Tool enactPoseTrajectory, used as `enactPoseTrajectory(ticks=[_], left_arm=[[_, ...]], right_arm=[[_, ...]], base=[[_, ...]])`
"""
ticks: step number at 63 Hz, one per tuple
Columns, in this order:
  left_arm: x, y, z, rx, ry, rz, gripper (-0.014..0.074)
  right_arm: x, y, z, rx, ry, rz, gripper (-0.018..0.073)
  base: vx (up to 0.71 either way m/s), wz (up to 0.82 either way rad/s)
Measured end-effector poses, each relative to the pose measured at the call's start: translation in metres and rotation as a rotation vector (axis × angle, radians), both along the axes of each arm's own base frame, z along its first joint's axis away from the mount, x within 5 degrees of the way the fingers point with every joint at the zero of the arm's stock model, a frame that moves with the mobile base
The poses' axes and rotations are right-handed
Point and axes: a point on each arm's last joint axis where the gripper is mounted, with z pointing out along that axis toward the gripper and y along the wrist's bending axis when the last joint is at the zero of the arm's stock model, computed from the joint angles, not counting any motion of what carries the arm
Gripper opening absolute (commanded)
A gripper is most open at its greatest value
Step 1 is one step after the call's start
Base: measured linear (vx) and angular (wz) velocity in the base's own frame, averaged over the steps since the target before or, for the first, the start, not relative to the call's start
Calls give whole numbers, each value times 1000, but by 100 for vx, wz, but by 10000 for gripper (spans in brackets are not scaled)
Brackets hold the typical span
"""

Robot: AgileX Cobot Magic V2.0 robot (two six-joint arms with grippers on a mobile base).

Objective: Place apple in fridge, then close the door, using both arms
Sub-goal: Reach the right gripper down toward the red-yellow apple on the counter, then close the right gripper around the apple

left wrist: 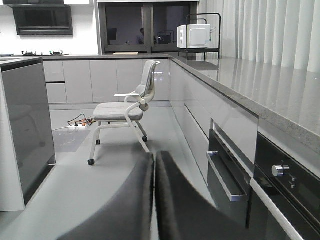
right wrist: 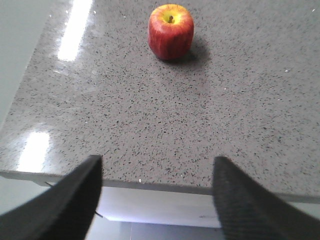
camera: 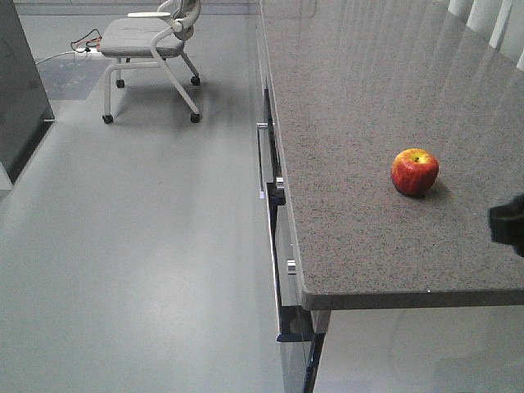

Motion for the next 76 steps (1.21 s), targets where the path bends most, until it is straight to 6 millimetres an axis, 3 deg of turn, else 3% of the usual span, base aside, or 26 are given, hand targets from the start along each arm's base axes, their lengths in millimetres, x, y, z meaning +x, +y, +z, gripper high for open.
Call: enactPoseTrajectory(ticks=[42,76], left_arm=[[0,0,0,0,0,0,-6],[0,0,0,0,0,0,-6]], right_arm=[[150,1,-37,-30,189,28,594],[237,-2,-94,-89,204,48,594]], base=[[0,0],[0,0]])
